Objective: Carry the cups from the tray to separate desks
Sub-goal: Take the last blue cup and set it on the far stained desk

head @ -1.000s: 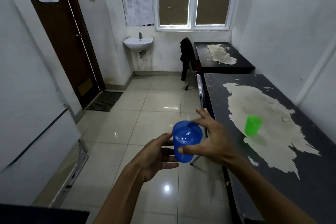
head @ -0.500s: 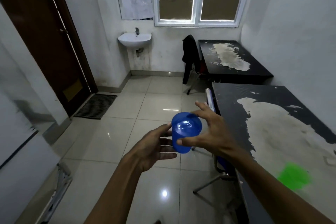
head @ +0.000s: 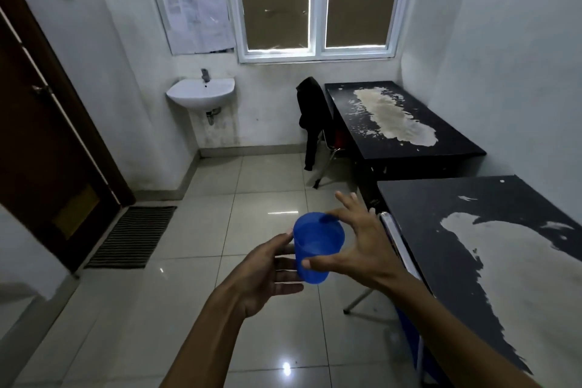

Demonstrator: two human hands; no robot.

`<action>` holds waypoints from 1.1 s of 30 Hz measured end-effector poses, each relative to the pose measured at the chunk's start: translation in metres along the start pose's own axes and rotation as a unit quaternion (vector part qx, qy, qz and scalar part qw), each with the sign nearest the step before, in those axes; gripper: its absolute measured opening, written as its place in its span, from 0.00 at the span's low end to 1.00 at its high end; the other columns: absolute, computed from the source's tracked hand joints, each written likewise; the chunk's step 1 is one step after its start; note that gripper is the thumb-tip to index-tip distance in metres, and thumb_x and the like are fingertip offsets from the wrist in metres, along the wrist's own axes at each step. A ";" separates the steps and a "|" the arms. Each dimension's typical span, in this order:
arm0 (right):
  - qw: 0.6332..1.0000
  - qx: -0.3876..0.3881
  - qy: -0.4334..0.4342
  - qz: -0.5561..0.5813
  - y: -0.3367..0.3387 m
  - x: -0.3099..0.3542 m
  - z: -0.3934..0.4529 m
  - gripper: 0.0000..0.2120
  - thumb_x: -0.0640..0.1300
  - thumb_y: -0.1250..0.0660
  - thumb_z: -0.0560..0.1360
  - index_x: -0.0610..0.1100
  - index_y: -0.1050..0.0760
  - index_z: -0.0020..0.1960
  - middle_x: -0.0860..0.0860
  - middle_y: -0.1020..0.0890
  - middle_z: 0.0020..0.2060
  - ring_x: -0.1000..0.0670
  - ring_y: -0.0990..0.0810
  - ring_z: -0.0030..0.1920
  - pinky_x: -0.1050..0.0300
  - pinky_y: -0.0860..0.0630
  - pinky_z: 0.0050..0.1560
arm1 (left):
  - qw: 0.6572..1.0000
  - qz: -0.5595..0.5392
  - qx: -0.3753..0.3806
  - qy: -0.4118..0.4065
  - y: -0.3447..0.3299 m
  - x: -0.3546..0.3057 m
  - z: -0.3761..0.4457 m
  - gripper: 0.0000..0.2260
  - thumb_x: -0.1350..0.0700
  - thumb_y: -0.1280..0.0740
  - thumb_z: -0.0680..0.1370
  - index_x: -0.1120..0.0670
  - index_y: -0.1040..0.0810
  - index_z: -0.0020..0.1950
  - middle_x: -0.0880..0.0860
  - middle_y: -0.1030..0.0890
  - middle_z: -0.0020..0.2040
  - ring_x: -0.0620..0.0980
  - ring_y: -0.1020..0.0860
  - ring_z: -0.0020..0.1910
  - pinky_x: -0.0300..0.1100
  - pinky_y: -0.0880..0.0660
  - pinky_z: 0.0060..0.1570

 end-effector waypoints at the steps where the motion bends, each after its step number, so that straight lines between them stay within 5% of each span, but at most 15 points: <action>1: 1.000 -0.002 -0.003 -0.002 -0.005 -0.005 0.017 0.44 0.71 0.32 0.50 0.51 0.25 0.61 0.50 0.43 0.78 0.50 0.50 0.78 0.34 0.55 0.75 | 1.000 0.000 0.004 0.003 0.007 -0.008 0.016 0.21 0.42 0.39 0.78 0.58 0.23 0.61 0.59 0.16 0.49 0.58 0.17 0.51 0.55 0.22 0.57; 13: 0.999 -0.040 0.009 -0.019 -0.033 -0.060 0.241 0.45 0.72 0.32 0.50 0.50 0.24 0.61 0.52 0.42 0.78 0.55 0.52 0.77 0.48 0.64 0.71 | 0.999 0.017 0.037 0.012 0.079 -0.121 0.220 0.22 0.42 0.39 0.78 0.57 0.23 0.62 0.59 0.16 0.51 0.58 0.17 0.53 0.56 0.23 0.59; 33: 0.984 -0.129 -0.115 -0.054 0.003 -0.187 0.544 0.40 0.65 0.24 0.53 0.51 0.23 0.62 0.53 0.42 0.78 0.55 0.51 0.78 0.49 0.63 0.72 | 0.979 0.091 0.175 0.047 0.090 -0.301 0.562 0.24 0.40 0.37 0.76 0.57 0.22 0.60 0.62 0.19 0.56 0.58 0.19 0.55 0.53 0.22 0.56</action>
Point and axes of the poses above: each hand's wrist, its own z-axis towards the middle knuckle, its own y-axis out of the back of the hand, x = y × z, the point moved 5 cm from there along z, towards the middle knuckle
